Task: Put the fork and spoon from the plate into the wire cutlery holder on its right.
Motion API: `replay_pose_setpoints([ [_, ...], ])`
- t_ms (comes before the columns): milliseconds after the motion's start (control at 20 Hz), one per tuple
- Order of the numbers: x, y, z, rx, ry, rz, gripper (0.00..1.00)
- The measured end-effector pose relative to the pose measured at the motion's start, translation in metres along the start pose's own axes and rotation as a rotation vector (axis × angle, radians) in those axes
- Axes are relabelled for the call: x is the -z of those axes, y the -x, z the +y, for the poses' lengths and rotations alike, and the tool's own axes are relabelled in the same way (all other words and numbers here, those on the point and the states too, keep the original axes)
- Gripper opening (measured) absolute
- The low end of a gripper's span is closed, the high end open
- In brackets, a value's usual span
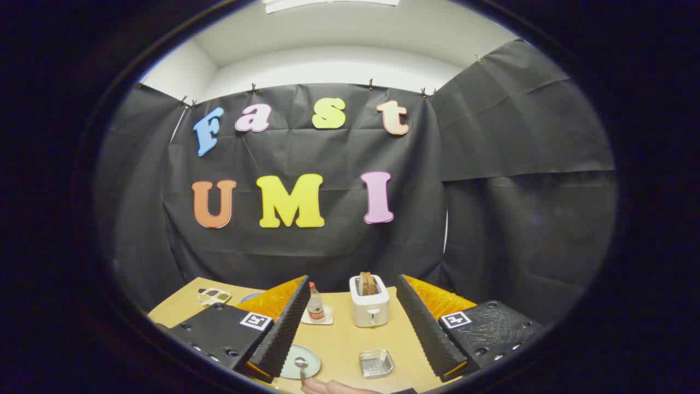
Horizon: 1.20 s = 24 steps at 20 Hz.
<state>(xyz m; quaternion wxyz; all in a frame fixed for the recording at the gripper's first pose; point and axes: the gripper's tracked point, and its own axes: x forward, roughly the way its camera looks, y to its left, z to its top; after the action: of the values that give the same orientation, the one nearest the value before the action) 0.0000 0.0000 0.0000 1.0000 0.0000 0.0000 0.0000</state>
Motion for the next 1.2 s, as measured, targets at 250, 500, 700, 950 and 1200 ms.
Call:
replay_pose_setpoints([
  [250,0.004,-0.003,0.015,-0.016,0.013,0.008,0.96],
  [500,0.029,-0.011,0.02,-0.026,-0.02,0.077,0.96],
  [700,0.053,-0.012,0.03,-0.06,-0.021,0.132,0.96],
  [950,0.138,-0.015,0.047,-0.091,0.055,0.274,0.96],
  [1200,0.243,0.005,0.064,-0.138,0.107,0.513,0.96],
])
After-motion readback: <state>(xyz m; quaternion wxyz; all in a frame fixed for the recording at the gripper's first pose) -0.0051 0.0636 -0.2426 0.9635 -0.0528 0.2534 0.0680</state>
